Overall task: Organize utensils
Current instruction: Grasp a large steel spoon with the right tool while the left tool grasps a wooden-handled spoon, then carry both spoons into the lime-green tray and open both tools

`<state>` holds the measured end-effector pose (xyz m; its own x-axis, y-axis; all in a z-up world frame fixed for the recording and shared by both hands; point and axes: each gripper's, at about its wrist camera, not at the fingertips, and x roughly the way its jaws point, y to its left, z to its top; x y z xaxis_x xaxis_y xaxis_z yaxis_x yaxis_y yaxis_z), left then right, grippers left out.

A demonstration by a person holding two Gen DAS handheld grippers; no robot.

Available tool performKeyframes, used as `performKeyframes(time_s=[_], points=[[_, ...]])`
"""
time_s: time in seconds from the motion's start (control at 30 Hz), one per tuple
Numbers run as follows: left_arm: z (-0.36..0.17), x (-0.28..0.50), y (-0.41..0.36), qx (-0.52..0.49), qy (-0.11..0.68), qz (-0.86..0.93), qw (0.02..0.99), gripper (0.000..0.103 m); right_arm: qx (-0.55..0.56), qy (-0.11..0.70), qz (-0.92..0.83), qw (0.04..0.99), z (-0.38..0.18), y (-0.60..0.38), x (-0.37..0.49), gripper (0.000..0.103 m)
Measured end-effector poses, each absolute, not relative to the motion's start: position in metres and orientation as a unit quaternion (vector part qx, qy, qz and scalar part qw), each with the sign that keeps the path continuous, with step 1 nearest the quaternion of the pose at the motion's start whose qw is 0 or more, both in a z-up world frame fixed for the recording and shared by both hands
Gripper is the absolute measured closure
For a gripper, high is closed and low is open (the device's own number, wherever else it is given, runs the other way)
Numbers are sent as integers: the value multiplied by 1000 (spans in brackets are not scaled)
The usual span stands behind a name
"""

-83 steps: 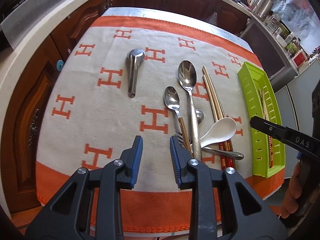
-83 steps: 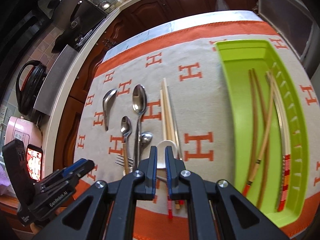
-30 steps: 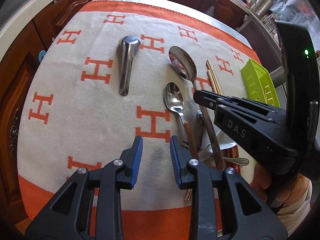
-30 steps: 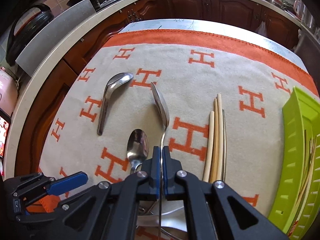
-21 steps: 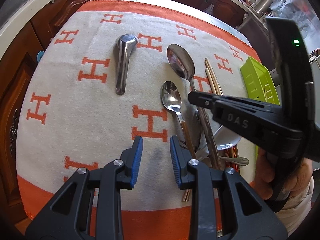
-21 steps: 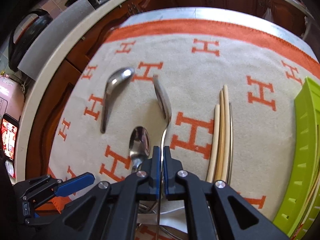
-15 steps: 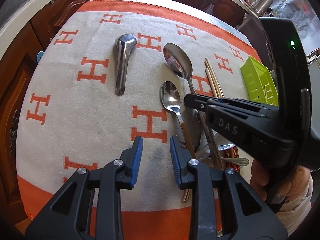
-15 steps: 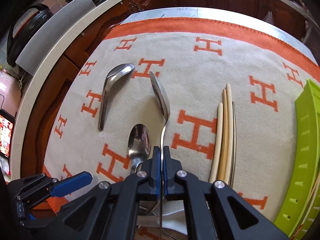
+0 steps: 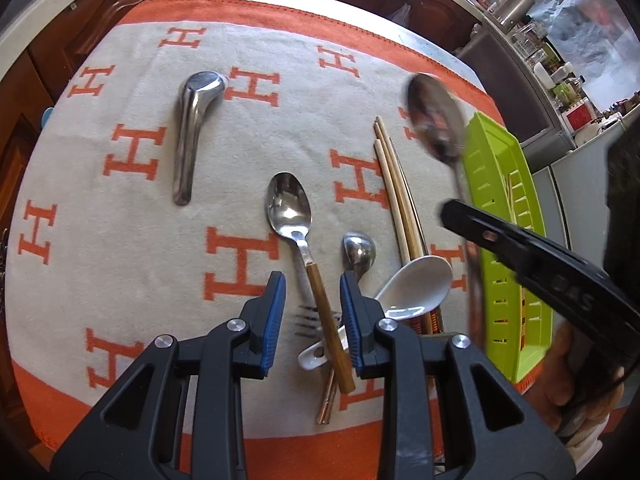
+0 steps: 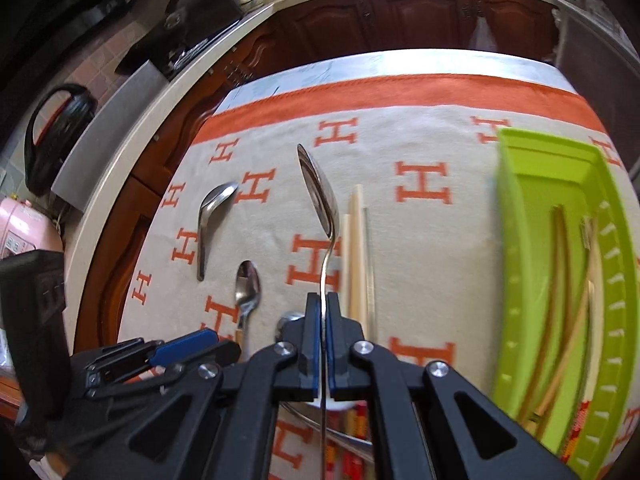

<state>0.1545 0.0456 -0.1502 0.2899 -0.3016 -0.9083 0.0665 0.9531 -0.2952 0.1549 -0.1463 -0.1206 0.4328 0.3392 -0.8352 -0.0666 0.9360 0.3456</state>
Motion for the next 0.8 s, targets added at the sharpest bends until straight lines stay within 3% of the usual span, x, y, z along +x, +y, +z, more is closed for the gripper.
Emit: performKeyframes(time_s=[0.4,0.5,0.8], points=[[-167,173,6,-43,597,-51,800,79,178,474,37,862,-89,-251,115,101],[-169,176,5,-29,596,-23,802,98,194,478,25,856,-96,-269,111,101],[-158,169,3,-53,596,-27,801,99,206,500,6,841,-114,-295,109,101]])
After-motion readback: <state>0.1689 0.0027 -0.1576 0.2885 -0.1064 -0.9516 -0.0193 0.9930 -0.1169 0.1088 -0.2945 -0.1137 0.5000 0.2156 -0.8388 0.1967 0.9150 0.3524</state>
